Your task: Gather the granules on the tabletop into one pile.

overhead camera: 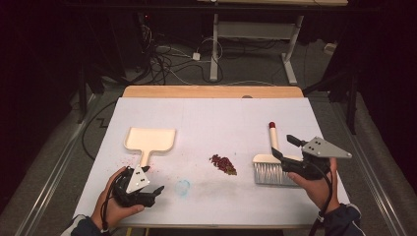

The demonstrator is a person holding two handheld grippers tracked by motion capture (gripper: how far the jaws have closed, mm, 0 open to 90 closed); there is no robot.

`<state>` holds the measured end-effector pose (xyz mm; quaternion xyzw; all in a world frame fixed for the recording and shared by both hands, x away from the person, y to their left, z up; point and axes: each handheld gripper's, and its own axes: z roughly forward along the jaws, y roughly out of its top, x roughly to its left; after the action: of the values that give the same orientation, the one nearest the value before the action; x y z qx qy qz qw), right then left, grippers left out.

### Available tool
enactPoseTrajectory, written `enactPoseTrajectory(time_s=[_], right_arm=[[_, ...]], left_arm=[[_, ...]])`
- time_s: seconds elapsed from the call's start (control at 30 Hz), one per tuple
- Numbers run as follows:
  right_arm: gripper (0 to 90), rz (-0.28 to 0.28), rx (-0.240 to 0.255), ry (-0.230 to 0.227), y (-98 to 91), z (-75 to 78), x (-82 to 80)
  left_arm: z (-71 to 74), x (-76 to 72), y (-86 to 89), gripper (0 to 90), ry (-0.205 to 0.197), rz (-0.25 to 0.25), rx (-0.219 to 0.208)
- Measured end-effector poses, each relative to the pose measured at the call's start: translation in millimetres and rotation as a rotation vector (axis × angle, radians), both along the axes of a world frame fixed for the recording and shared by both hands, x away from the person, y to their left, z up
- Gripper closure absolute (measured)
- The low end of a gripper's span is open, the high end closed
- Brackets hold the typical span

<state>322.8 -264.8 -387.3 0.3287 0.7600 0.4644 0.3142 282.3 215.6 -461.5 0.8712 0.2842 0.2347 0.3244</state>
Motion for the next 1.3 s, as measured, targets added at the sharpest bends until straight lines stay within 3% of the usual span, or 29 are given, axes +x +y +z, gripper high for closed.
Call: enactPoseTrajectory(time_s=[0.2, 0.33, 0.43, 0.63, 0.73, 0.83, 0.97, 1.07, 1.3], right_arm=[[32.4, 0.026, -0.023, -0.027, 1.0, -9.5, -15.0], [29.3, 0.007, -0.053, -0.030, -1.5, -18.6, -22.9], [28.5, 0.005, -0.045, -0.027, -5.9, -26.5, -29.1], [25.1, -0.030, -0.002, 0.025, -13.2, -48.2, -41.1], [24.4, -0.036, -0.013, 0.034, -15.0, -54.5, -46.9], [23.5, -0.034, -0.054, 0.026, -13.7, -57.6, -48.7], [23.5, -0.040, -0.092, 0.006, -10.6, -56.4, -49.9], [23.5, -0.046, -0.093, -0.004, -10.6, -54.3, -52.0], [23.6, -0.050, -0.112, -0.011, -9.8, -54.7, -49.0]], left_arm=[[0.8, -0.1, 0.9, 19.9, -0.009, 0.003, 0.002], [1.0, -0.1, 0.4, 19.7, -0.003, 0.008, -0.002], [1.7, 1.0, -0.9, 19.5, -0.015, 0.011, 0.002], [3.5, 2.0, -0.1, 19.3, -0.037, 0.029, -0.012], [4.5, 0.6, 0.3, 19.2, -0.040, 0.033, -0.019], [6.2, -0.5, -2.0, 19.3, -0.054, 0.026, -0.024], [5.6, -4.9, -3.4, 19.2, -0.062, 0.006, 0.001], [6.2, -4.0, -2.6, 19.2, -0.060, 0.013, -0.019], [4.5, -1.9, -2.4, 19.2, -0.056, 0.010, -0.011]])
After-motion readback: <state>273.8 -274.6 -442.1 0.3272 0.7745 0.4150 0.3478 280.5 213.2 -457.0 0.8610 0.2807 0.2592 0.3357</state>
